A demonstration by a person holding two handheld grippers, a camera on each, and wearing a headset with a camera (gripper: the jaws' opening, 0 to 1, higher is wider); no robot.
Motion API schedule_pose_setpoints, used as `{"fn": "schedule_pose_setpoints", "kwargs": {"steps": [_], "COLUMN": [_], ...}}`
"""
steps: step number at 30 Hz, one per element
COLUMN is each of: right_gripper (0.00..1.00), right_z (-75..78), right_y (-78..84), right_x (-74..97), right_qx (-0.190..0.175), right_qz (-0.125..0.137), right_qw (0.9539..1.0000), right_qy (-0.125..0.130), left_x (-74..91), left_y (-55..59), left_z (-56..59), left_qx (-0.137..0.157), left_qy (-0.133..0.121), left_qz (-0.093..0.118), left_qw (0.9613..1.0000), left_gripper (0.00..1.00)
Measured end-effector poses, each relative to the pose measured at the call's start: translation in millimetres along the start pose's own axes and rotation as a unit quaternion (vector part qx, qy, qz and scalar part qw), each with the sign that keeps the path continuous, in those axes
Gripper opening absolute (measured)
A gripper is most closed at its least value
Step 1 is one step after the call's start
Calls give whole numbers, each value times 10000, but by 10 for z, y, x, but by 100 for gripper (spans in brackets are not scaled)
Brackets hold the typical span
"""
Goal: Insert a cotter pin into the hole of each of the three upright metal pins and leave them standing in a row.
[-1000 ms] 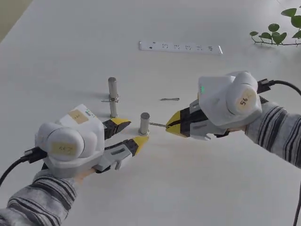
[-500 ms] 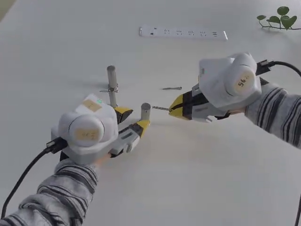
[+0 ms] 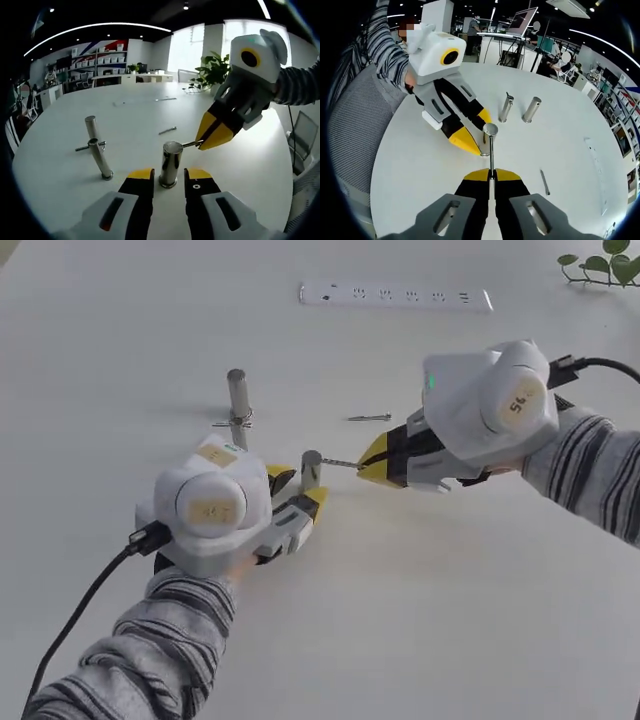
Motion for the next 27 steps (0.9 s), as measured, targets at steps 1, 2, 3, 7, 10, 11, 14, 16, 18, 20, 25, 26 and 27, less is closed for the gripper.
{"fn": "schedule_pose_setpoints", "kwargs": {"steps": [1,2,3,7,10,11,14,16,18,20,25,26,27], "right_gripper": [0,0,0,0,0,0,0,0,0,0,0,0,0], "right_z": [3,5,7,-6,-15,-14,-12,-15,-25,-42,-63,-65,-65], "right_y": [2,2,0,-14,-23,-37,-43,-58,-73,-96,-151,-169,-181], "right_x": [-6,-16,-21,-23,-14,-15,-8,-4,0,4,4,-2,-5], "right_qx": [15,19,21,119,212,237,289,274,261,221,135,127,112], "right_qz": [-5,-5,-3,-64,-77,-85,-139,-158,-170,-184,-175,-163,-157], "right_qw": [10000,10000,10000,9999,9997,9997,9995,9995,9995,9996,9998,9998,9998], "right_qy": [-4,-15,-17,-19,-79,-65,-61,-54,-49,-52,-31,-37,-33], "left_x": [-6,-15,-19,-24,-23,-24,-25,-34,-40,-50,-59,-61,-61], "left_y": [1,1,1,-3,13,26,36,37,27,15,18,19,19], "left_z": [3,6,6,4,15,19,25,29,20,11,-11,-13,-14], "left_qx": [11,28,36,92,78,75,73,87,78,134,122,131,109], "left_qy": [1,-2,-12,-48,-47,-53,-63,-60,-97,-111,-148,-150,-152], "left_qz": [-5,-4,-9,-10,-39,-64,-82,-75,-51,-27,-54,-55,-56], "left_qw": [10000,10000,10000,9999,10000,9999,9999,9999,9999,9998,9998,9998,9998], "left_gripper": [20,19,19,18,18,17,17,15,14,13,11,11,11]}}
Point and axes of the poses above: the centre of the closed fingertips' face, and the gripper's own axes: x roughly backward along the fingers, z roughly to its right, y roughly out of its underside, the point moved 3 cm from there along x, roughly backward along the fingers, and after that the axes turned 1 degree about x, right-handed, at the moved point
